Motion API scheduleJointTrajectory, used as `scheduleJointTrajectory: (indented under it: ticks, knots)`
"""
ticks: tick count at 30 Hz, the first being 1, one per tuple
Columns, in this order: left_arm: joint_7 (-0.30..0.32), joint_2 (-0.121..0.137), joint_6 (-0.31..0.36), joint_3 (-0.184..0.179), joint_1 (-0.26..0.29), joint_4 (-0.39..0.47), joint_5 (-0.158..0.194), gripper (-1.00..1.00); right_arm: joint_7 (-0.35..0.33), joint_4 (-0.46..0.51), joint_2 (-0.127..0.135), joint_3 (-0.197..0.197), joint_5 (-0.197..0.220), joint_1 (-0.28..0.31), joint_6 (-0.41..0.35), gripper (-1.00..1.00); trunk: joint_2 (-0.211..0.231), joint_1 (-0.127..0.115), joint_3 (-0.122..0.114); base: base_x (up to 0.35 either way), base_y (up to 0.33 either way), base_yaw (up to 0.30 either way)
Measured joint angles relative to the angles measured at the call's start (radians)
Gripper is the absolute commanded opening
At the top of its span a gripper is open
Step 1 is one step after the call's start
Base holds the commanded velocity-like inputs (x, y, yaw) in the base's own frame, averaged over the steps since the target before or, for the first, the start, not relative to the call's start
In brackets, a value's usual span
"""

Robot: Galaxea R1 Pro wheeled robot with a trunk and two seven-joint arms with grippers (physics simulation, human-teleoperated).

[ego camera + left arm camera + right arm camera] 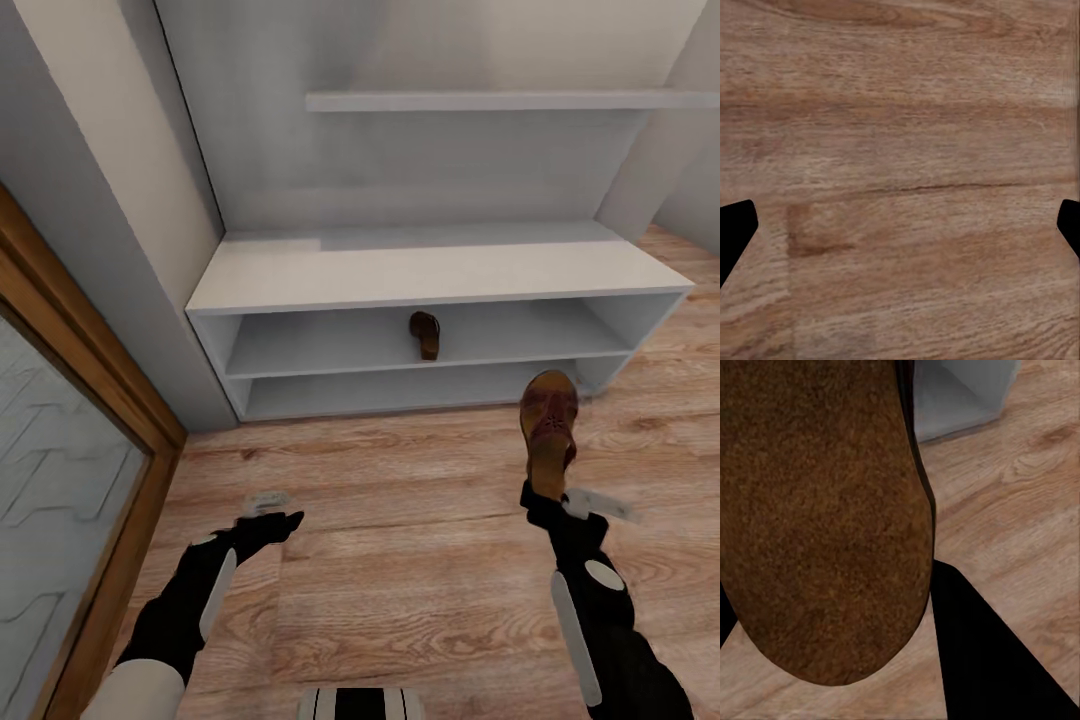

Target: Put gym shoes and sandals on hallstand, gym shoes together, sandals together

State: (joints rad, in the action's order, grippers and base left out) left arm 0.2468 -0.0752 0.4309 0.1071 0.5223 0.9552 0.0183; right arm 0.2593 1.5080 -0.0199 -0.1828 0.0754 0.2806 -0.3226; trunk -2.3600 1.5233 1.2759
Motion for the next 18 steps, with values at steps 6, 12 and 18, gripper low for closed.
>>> scheduleJointTrajectory:
  ticks: [6, 12, 18]
  knots:
    - [0.082, 0.000, 0.000, -0.002, -0.183, 0.328, 0.001, 1.00, 0.002, 0.000, -0.001, 0.105, -0.004, 0.001, -0.078, -1.00, 0.000, 0.000, 0.000, 0.000, 0.000, 0.000]
    - [0.242, 0.001, 0.000, 0.003, -0.259, 0.445, -0.001, 1.00, 0.000, 0.000, -0.002, 0.174, 0.000, 0.001, -0.317, -1.00, 0.000, 0.000, 0.000, 0.000, 0.000, 0.000]
    - [0.364, 0.002, -0.001, 0.006, -0.291, 0.477, -0.001, 1.00, -0.003, -0.003, -0.002, 0.240, 0.008, 0.002, -0.535, -1.00, 0.000, 0.000, 0.000, 0.000, 0.000, 0.000]
